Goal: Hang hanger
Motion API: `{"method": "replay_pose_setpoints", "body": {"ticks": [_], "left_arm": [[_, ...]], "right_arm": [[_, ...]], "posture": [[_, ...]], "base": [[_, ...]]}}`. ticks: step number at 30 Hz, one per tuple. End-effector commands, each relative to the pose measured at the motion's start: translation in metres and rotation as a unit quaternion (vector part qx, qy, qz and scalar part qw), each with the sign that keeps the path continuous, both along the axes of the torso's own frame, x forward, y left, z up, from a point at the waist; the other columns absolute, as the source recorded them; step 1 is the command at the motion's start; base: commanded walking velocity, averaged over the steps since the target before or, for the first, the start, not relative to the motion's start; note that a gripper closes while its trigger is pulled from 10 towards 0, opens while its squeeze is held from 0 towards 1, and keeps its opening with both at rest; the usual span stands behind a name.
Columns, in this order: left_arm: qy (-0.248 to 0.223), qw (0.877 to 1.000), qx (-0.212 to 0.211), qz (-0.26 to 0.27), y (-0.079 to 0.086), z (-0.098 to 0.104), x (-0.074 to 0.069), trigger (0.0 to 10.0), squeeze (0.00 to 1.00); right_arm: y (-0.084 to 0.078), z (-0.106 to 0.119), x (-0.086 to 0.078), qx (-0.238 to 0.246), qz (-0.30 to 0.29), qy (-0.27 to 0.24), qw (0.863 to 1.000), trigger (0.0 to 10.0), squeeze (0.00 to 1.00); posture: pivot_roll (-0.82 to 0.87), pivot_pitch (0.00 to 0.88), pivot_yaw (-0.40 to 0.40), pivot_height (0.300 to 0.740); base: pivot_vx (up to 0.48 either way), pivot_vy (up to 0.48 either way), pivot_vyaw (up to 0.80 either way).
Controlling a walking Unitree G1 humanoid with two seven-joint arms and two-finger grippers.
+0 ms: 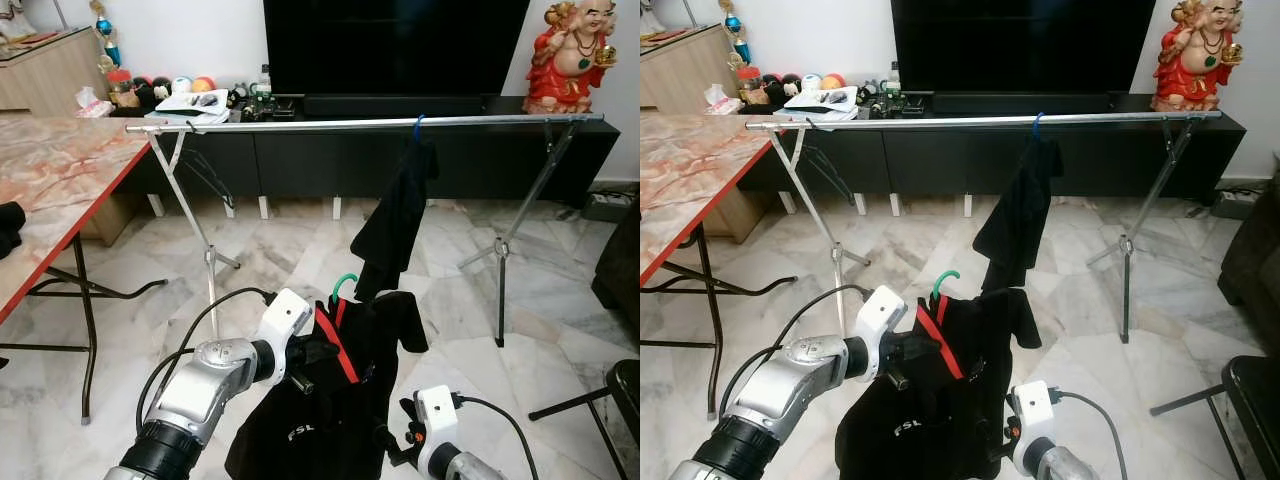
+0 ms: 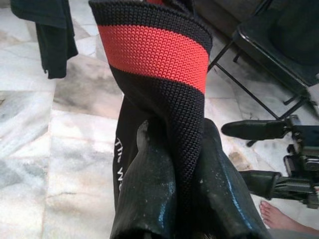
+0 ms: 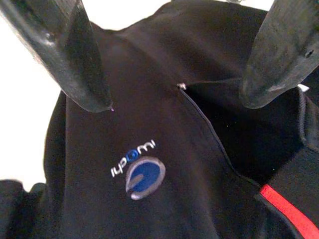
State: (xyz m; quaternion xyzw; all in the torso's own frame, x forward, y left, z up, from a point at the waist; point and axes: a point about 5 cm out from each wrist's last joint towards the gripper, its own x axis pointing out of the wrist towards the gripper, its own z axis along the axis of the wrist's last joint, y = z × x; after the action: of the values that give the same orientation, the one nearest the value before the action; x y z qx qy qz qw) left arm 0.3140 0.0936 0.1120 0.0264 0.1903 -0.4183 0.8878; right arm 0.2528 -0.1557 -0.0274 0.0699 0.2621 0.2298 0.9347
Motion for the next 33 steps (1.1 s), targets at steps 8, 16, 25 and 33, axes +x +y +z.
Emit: {"method": "replay_pose_setpoints", "body": {"ticks": [8, 16, 25, 33], "left_arm": [[0.0, 0.998, -0.019, -0.06, -0.021, 0.022, -0.005, 10.0, 0.0], [0.004, 0.995, -0.045, -0.085, -0.034, 0.032, -0.013, 10.0, 0.0], [0.006, 0.995, -0.052, -0.09, -0.038, 0.039, -0.016, 10.0, 0.0], [0.004, 0.992, -0.068, -0.107, -0.044, 0.048, -0.02, 10.0, 0.0]], "right_arm": [[0.005, -0.004, -0.003, -0.017, 0.001, 0.002, 1.0, 10.0, 0.0], [-0.001, 0.0, 0.003, -0.037, -0.037, -0.013, 0.999, 10.0, 0.0], [-0.005, 0.001, 0.006, -0.066, -0.082, -0.027, 0.994, 10.0, 0.0], [-0.001, 0.001, 0.008, -0.078, -0.102, -0.025, 0.991, 10.0, 0.0]], "posture": [[0.08, 0.0, 0.016, 0.74], [0.08, 0.0, 0.01, 0.74], [0.09, 0.001, 0.008, 0.74], [0.1, 0.009, 0.007, 0.74]], "base": [[0.0, 0.0, 0.0], [0.0, 0.0, 0.0], [0.0, 0.0, 0.0], [0.0, 0.0, 0.0]]}}
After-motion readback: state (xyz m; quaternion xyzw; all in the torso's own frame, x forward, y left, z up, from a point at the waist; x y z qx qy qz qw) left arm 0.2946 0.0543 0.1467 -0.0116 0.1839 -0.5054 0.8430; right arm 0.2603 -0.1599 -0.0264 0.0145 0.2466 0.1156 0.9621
